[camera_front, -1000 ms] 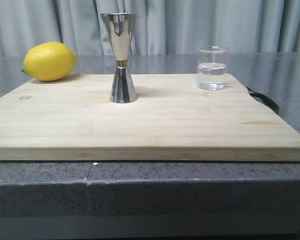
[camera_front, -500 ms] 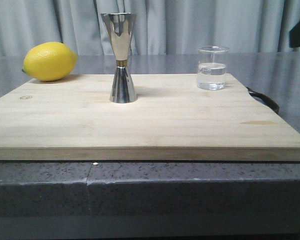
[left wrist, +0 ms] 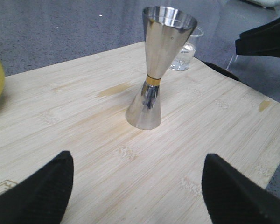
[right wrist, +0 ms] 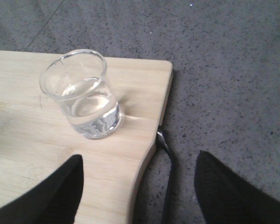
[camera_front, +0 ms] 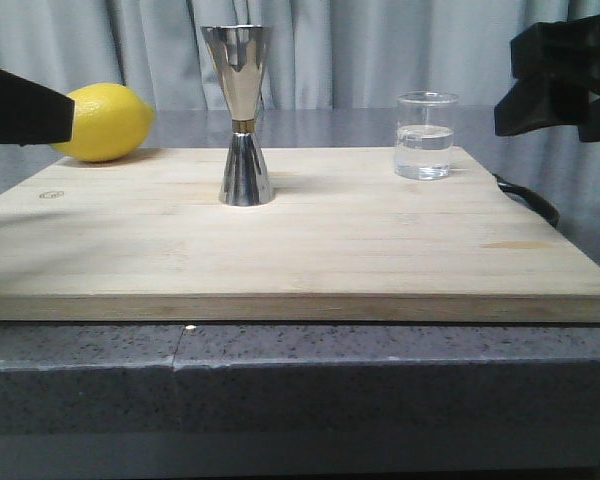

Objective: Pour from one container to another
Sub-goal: 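Move the left gripper to the steel jigger and the right toward the beaker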

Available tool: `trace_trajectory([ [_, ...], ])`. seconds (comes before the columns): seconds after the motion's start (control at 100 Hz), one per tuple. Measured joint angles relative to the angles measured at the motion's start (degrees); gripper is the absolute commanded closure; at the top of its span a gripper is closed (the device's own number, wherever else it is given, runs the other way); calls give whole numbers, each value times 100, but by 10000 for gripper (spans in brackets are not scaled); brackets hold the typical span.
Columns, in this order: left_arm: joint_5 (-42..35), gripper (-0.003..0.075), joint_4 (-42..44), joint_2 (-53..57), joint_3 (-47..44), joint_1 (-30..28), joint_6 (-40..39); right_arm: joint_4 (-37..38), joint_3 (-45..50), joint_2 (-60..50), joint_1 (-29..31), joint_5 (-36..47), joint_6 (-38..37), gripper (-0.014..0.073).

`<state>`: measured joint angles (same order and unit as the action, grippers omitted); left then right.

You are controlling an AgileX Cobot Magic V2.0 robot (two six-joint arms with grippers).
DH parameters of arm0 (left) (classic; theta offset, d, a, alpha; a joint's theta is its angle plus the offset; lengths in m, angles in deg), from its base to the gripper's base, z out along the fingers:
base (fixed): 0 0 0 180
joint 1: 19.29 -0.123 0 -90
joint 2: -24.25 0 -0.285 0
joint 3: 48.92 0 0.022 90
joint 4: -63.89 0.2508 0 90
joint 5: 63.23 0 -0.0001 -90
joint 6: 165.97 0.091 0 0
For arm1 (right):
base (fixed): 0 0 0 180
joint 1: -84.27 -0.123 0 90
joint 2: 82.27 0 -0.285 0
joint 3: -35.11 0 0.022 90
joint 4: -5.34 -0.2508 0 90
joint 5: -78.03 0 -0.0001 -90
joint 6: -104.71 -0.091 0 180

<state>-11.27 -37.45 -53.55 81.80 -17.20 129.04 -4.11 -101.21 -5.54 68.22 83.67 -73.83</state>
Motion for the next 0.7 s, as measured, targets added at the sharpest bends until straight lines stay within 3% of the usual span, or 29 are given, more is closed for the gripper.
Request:
trace_trajectory([
  [0.34,262,194,-22,-837,612,79,344,0,0,26,0,171,0,138],
  [0.7,381,206,-24,-1666,1291,767,536,23,0,26,0,211,10,138],
])
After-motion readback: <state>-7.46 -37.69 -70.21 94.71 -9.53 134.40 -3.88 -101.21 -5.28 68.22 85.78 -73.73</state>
